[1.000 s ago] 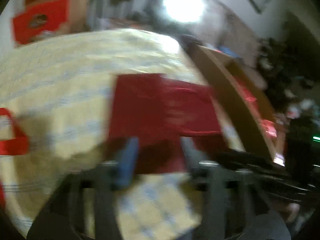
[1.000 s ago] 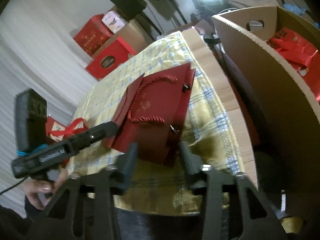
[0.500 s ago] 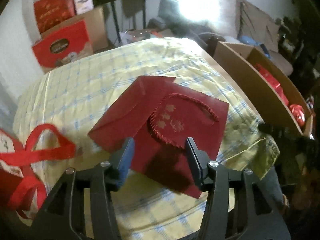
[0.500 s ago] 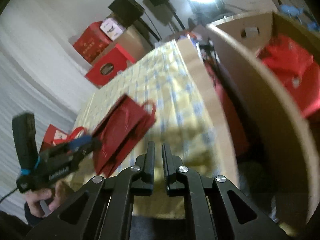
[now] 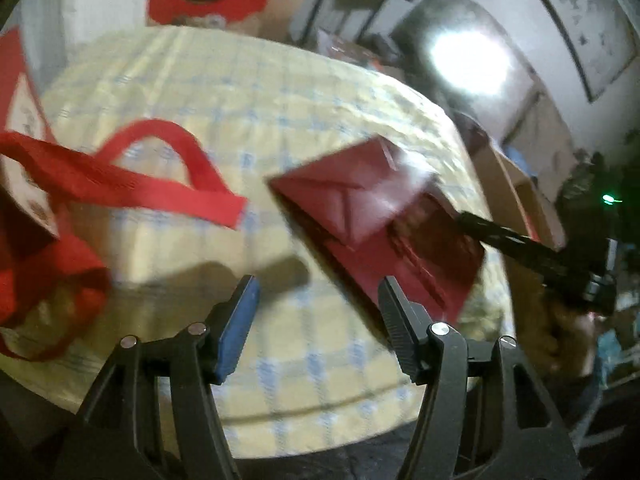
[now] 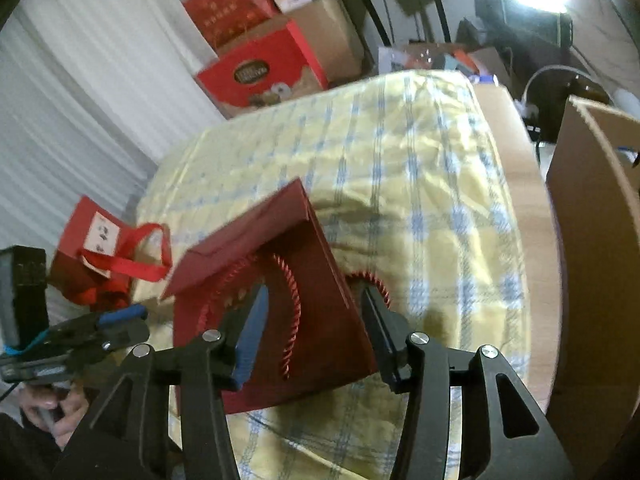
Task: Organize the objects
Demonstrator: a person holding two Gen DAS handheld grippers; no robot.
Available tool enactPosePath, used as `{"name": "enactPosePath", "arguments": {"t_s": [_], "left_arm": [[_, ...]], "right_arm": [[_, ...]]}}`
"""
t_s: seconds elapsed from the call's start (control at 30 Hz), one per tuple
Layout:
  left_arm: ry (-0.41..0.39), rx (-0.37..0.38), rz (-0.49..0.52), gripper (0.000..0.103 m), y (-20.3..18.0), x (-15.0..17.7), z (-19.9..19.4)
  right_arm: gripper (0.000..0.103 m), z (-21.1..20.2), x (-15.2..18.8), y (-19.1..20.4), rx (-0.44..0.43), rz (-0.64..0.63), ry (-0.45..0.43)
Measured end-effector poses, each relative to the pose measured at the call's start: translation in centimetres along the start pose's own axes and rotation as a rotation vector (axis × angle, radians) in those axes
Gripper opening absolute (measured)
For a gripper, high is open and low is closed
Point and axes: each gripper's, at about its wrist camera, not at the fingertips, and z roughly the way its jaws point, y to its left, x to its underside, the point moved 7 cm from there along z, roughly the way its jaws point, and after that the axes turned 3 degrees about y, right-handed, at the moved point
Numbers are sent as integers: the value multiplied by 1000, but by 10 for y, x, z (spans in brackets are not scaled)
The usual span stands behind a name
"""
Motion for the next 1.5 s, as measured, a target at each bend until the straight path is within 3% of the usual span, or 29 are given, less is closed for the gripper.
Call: {"name": "enactPosePath", "arguments": {"t_s": [0.1, 0.17, 0.23, 0.33, 0.5, 0.63, 0.8, 1.07, 1.13, 1.2, 1.27, 1.4, 1.5], "left_arm": [[20, 59, 9, 58, -15, 10, 6], [29, 86, 0, 58, -23, 14, 15], [20, 69, 7, 61, -27, 14, 20], [1, 24, 29, 61, -32, 11, 24], [-1, 19, 58, 61, -41, 21, 14], [24, 42, 88, 61, -46, 49, 6], [32, 63, 121, 61, -55, 84, -6], [25, 89, 92, 60, -50, 103, -21], [9, 86, 51, 60, -40, 99, -23], [-6, 94, 3, 61, -29, 96, -27], [-18, 107, -36, 62, -21, 95, -28], [21, 180, -133, 64, -13, 102, -17], [29, 183, -130, 64, -15, 112, -10]], "right_arm": [[50, -6, 20, 3, -99, 42, -17], [39, -10, 29, 3, -167, 85, -11], [37, -12, 38, 7, -205, 109, -9], [37, -14, 43, 15, -177, 95, -15], [38, -24, 57, 26, -175, 93, -17], [37, -39, 87, 36, -204, 98, -15], [37, -55, 124, 45, -167, 103, -19], [38, -68, 152, 42, -242, 171, -36], [38, -76, 149, 34, -219, 197, -75], [42, -85, 148, 26, -217, 220, -113], [57, -93, 148, 17, -215, 248, -150], [64, -86, 156, 13, -279, 307, -135], [69, -78, 159, 22, -327, 311, -123]]}}
